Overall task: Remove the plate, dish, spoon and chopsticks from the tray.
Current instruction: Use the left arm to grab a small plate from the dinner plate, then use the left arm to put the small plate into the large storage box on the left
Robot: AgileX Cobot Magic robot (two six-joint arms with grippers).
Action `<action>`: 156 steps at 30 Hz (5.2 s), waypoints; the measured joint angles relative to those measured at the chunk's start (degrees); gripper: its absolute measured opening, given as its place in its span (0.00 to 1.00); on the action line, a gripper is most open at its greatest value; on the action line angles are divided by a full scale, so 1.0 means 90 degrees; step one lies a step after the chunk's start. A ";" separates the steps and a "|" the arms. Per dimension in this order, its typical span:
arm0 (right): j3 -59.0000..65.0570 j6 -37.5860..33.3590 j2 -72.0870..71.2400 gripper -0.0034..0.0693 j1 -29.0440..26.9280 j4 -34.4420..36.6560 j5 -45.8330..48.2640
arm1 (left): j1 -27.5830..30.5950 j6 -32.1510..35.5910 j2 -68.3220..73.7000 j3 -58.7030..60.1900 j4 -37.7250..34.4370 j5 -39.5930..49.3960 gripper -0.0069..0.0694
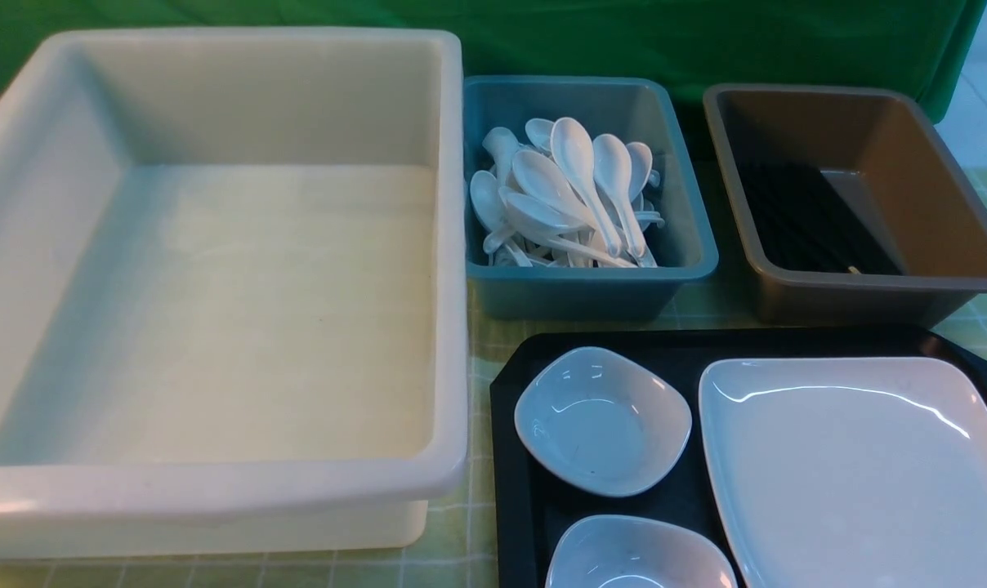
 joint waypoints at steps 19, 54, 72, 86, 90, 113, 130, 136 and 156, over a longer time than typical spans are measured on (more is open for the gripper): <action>0.0009 -0.0025 0.0143 0.16 0.0000 -0.0027 0.0060 | -0.1584 0.4955 0.7375 -0.5431 -0.1408 0.6425 0.09; 0.0009 0.1325 -0.0924 0.10 0.0000 -0.2262 0.2083 | -0.6092 0.7509 1.3204 -0.9225 0.3578 0.5328 0.72; 0.0009 0.1345 -0.0924 0.11 0.0000 -0.2262 0.2083 | -0.6095 0.7793 1.3585 -0.9233 0.3468 0.5652 0.58; 0.0009 0.1433 -0.0924 0.14 0.0000 -0.2262 0.2083 | -0.6055 0.7540 1.3257 -0.9325 0.3485 0.5972 0.18; 0.0009 0.1461 -0.0924 0.15 0.0000 -0.2262 0.2083 | -0.6074 0.7013 1.2740 -0.9325 0.3427 0.6148 0.12; 0.0009 0.1479 -0.0924 0.18 0.0000 -0.2255 0.1913 | -0.0690 0.3897 0.8668 -0.8727 0.2511 0.6228 0.10; 0.0009 0.1714 -0.0924 0.19 0.0000 -0.2255 0.1720 | 0.0914 0.6039 1.0147 -0.5678 -0.0050 0.4653 0.10; 0.0009 0.1793 -0.0924 0.20 0.0000 -0.2251 0.1713 | 0.0914 0.7648 1.0885 -0.5678 -0.0627 0.4399 0.10; 0.0009 0.1799 -0.0912 0.22 0.0000 -0.2248 0.1700 | 0.0914 0.6514 1.1132 -0.6912 0.0466 0.4295 0.61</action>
